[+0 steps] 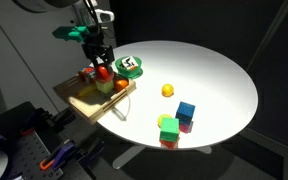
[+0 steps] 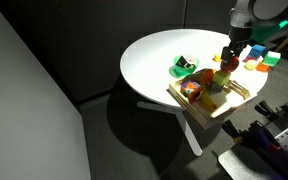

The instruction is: Put the big red apple on top of the two stacked toy blocks in the box

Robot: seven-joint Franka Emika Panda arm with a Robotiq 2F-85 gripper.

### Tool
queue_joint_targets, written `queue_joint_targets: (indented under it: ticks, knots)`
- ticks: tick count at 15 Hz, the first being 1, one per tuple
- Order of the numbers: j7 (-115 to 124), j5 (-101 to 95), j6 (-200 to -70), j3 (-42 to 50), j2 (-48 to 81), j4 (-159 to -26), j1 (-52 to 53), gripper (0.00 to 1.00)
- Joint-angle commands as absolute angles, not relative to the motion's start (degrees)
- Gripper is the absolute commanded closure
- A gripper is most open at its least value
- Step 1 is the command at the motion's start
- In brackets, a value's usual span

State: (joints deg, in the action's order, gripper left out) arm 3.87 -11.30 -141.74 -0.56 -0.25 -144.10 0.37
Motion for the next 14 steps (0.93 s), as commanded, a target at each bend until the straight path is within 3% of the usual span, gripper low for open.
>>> queue_joint_targets:
  ticks: [1, 6, 8, 11, 14]
  knots:
    - [4.1, -11.6, -141.2, -0.9, -0.9, -144.8, 0.7, 0.47]
    - [4.2, -11.5, -140.7, -1.2, -0.7, -144.8, 0.8, 0.47]
    - [4.3, -11.5, -140.6, -1.2, -0.3, -144.6, 0.8, 0.06]
    - [4.3, -11.5, -140.6, -1.1, -0.2, -144.6, 0.8, 0.00]
    - [4.2, -11.4, -140.6, -1.1, -0.4, -144.7, 0.7, 0.00]
